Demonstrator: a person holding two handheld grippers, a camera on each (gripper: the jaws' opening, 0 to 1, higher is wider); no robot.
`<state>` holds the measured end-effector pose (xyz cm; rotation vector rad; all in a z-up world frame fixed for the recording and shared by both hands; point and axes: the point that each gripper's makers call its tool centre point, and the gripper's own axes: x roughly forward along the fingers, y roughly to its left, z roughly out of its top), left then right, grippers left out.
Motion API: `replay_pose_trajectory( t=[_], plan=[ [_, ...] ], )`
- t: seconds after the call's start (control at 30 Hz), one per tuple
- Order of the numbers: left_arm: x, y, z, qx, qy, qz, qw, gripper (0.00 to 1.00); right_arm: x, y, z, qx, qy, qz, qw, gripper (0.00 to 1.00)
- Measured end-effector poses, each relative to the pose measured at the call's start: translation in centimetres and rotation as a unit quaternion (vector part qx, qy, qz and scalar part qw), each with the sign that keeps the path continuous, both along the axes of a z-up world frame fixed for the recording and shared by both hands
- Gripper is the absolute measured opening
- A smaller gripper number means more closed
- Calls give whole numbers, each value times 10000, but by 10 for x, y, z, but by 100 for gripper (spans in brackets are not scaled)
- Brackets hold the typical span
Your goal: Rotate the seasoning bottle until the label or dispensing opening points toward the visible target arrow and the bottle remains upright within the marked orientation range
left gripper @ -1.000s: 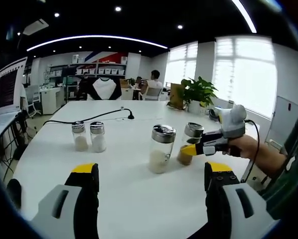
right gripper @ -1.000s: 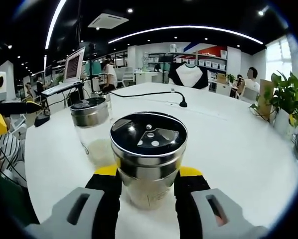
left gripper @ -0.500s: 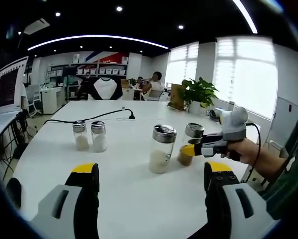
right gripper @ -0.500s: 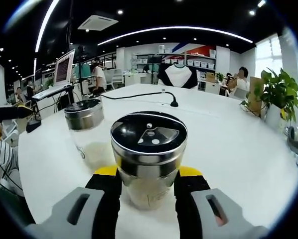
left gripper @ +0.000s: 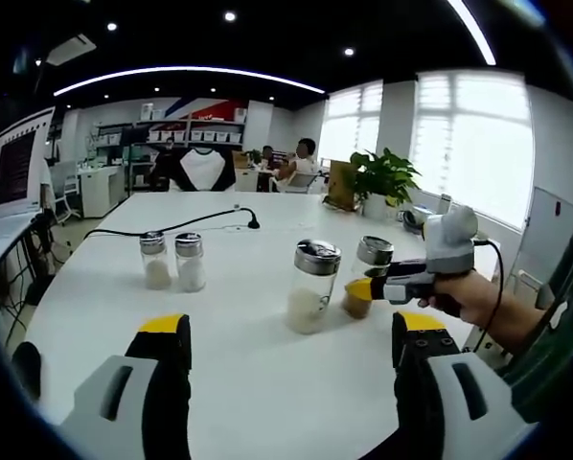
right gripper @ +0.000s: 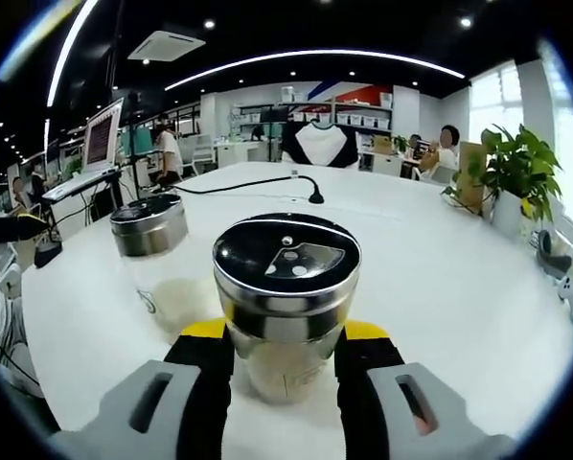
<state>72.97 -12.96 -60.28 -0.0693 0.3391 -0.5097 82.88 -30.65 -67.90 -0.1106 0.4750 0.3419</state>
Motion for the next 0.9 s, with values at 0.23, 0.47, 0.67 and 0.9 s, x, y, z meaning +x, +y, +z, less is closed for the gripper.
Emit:
replay_pose_trajectory(
  t=[0.23, 0.47, 0.67, 0.9],
  plan=[
    [-1, -1, -1, -4, 24, -18, 10000, 91, 0, -1, 0, -12, 3, -53, 10000, 40],
    [-1, 0, -2, 1, 43, 4, 10000, 91, -1, -1, -1, -10, 2, -39, 10000, 41],
    [-1, -1, -2, 3, 53, 3, 10000, 91, -5, 1, -1, -21, -35, 114, 9999, 45],
    [-1, -1, -3, 8, 64, 3, 10000, 91, -5, -9, 2, 20, -130, 114, 9998, 53]
  ],
)
